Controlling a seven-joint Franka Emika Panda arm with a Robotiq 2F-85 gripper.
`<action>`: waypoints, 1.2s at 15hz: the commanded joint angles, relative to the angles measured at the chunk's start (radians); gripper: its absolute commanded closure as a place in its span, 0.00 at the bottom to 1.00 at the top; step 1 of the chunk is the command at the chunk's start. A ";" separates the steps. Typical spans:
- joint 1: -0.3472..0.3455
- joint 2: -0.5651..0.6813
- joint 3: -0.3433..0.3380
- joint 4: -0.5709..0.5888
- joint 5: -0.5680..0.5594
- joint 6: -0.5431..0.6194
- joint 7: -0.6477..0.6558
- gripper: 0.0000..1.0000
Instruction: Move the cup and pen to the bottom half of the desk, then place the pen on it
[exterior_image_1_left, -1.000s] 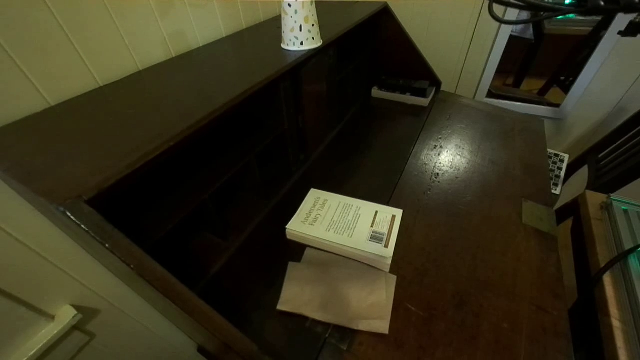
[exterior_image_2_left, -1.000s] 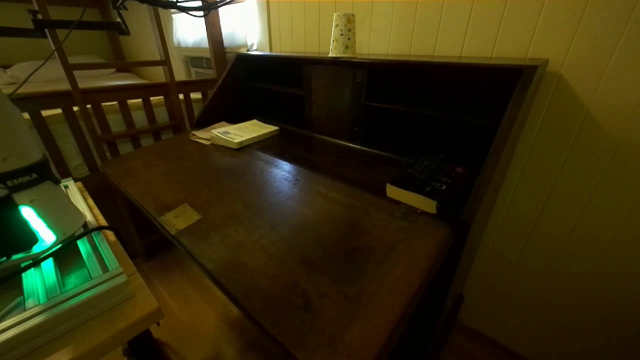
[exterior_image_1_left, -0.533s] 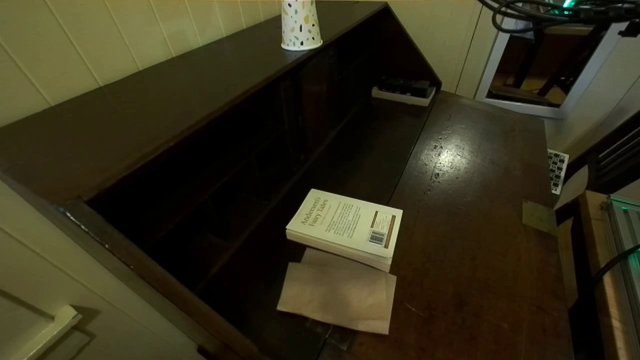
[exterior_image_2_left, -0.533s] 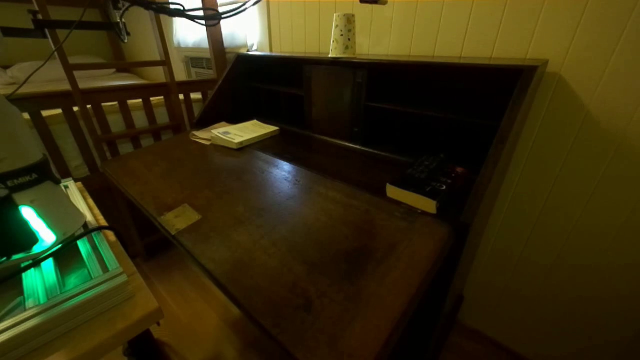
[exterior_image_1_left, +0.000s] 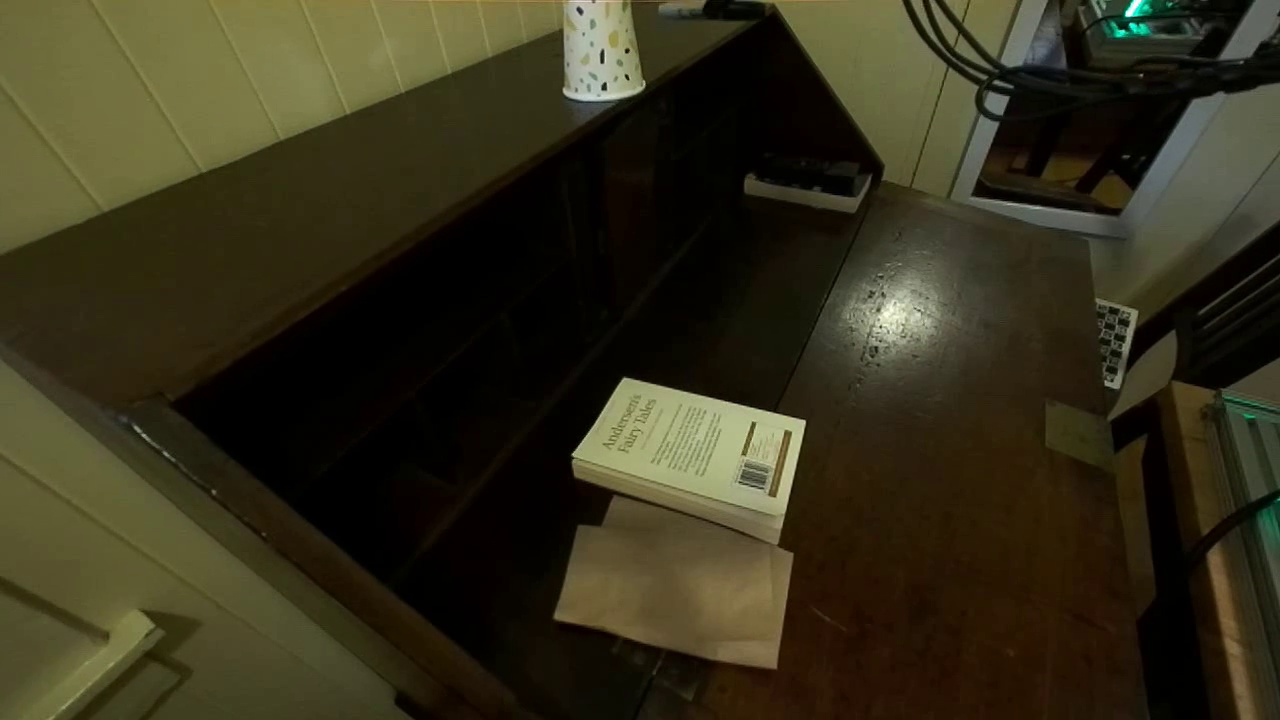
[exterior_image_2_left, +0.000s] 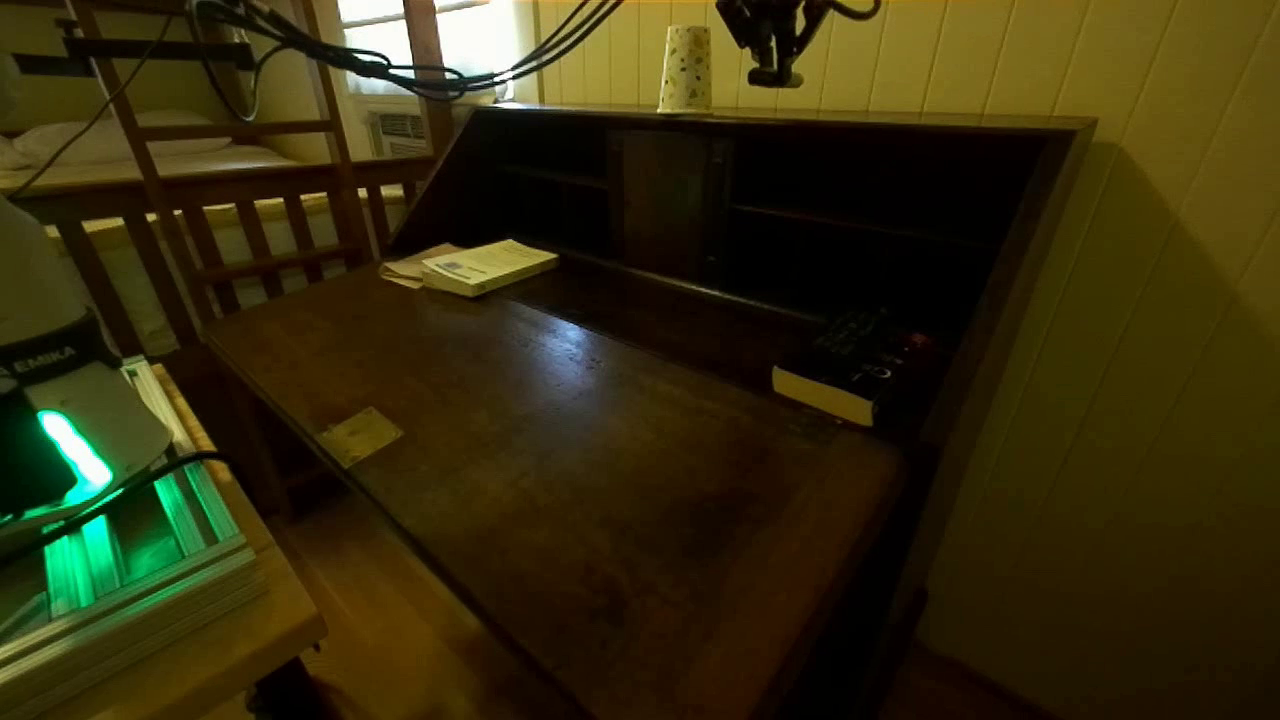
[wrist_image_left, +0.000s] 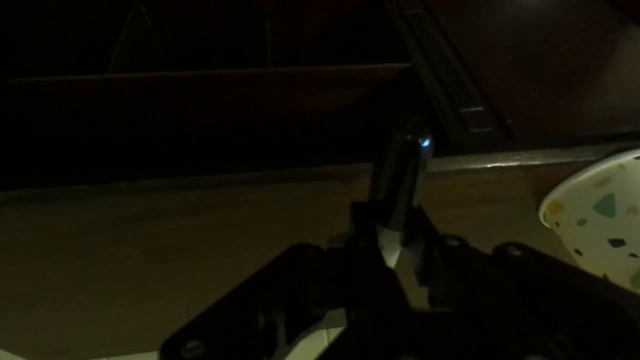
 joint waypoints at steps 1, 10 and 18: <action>-0.034 0.084 0.028 0.118 0.053 -0.070 -0.030 0.95; -0.030 0.200 0.043 0.330 0.001 -0.175 0.006 0.95; 0.008 0.268 0.012 0.393 -0.055 -0.148 0.031 0.72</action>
